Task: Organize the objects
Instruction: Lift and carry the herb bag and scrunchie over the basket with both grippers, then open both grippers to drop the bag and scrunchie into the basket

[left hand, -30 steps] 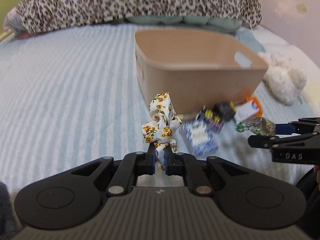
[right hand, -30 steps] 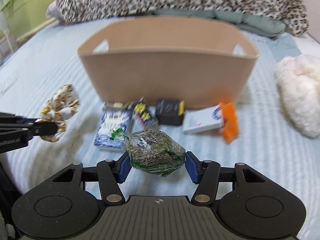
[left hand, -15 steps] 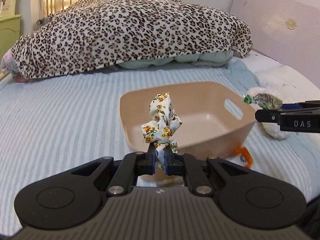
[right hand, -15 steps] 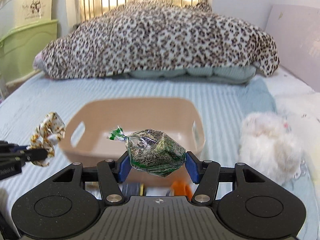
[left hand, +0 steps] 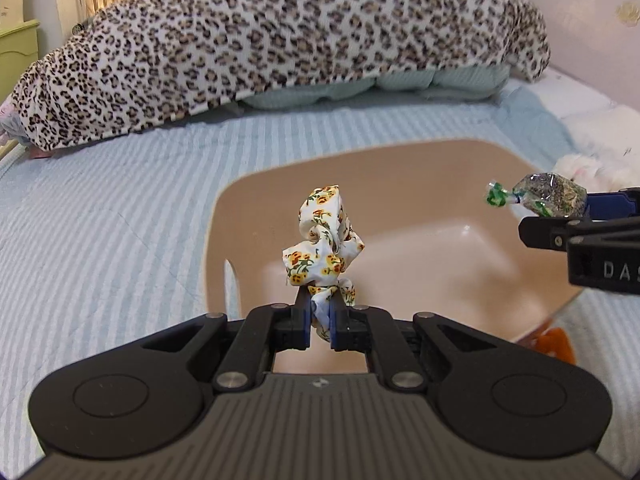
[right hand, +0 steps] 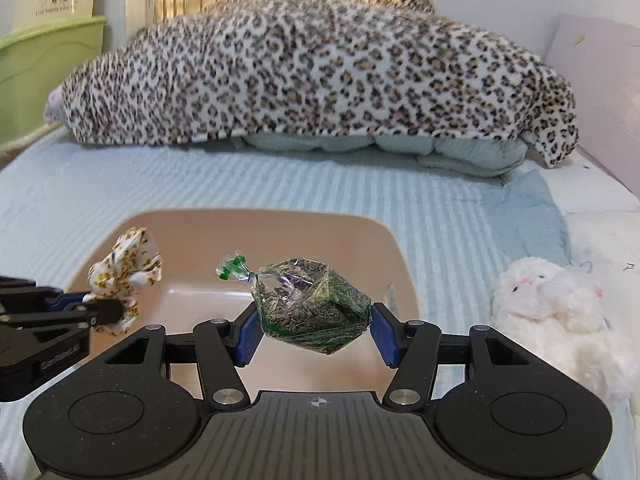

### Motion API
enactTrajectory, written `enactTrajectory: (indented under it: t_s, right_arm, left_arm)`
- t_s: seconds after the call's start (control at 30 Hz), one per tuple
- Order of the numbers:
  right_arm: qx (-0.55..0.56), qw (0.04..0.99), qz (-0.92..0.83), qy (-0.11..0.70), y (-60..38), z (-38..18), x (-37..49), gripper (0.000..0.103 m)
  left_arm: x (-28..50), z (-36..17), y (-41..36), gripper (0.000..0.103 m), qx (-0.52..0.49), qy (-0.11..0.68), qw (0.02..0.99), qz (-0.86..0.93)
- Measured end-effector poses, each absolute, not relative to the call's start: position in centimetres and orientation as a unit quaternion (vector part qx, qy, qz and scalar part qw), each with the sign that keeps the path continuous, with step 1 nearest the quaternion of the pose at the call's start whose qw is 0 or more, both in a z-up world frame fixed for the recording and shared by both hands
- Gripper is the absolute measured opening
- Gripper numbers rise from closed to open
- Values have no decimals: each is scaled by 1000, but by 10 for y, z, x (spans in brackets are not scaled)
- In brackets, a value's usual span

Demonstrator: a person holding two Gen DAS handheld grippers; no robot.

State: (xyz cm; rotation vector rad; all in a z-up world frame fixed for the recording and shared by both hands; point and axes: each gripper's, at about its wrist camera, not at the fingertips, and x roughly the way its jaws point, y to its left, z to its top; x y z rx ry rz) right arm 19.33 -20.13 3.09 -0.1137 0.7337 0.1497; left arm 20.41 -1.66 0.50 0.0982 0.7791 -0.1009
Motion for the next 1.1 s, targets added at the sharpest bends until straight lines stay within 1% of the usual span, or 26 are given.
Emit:
enactTrajectory:
  t_s: [0.07, 0.13, 0.17, 0.2, 0.23, 0.3, 0.33, 0.37, 0.4, 0.47, 0.53, 0.7, 0.83, 1.1]
  right_arm:
    - [-64, 923, 74, 373, -197, 20, 202, 56]
    - [-68, 916, 74, 388, -194, 9, 208, 57]
    - [-68, 914, 74, 393, -194, 5, 209, 59]
    - [-68, 913, 72, 397, -193, 1, 210, 63]
    - [-67, 912, 71, 397, -193, 1, 208, 67]
    - [-60, 914, 72, 395, -195, 4, 203, 72]
    - [-58, 915, 71, 392, -197, 7, 200, 77]
    - [-56, 918, 69, 388, -199, 12, 196, 82]
    - [-53, 920, 67, 383, -201, 16, 193, 84]
    - [-45, 924, 66, 374, -206, 25, 184, 97]
    - [-37, 928, 62, 366, -212, 34, 172, 103]
    - [-43, 926, 60, 371, -221, 41, 141, 103]
    - [-49, 918, 60, 389, -228, 35, 122, 103]
    - [-74, 893, 56, 440, -236, 5, 108, 103]
  left_arm:
    - [210, -5, -18, 10, 49, 391, 918, -48]
    - [212, -11, -18, 13, 48, 403, 913, -47]
    - [213, -11, -17, 15, 46, 406, 912, -48]
    - [211, -10, -17, 19, 46, 406, 911, -50]
    - [209, -8, -17, 27, 47, 405, 912, -51]
    - [203, 1, -18, 70, 48, 394, 917, -42]
    - [199, 7, -18, 77, 46, 387, 920, -38]
    - [194, 13, -17, 82, 43, 379, 924, -38]
    - [190, 19, -16, 84, 42, 373, 926, -40]
    - [181, 28, -16, 89, 47, 375, 925, -46]
    - [171, 32, -14, 89, 56, 376, 924, -43]
    - [147, 37, -6, 89, 52, 386, 921, -33]
    - [132, 36, -1, 89, 46, 397, 916, -31]
    - [120, 8, -4, 89, 43, 440, 897, -32]
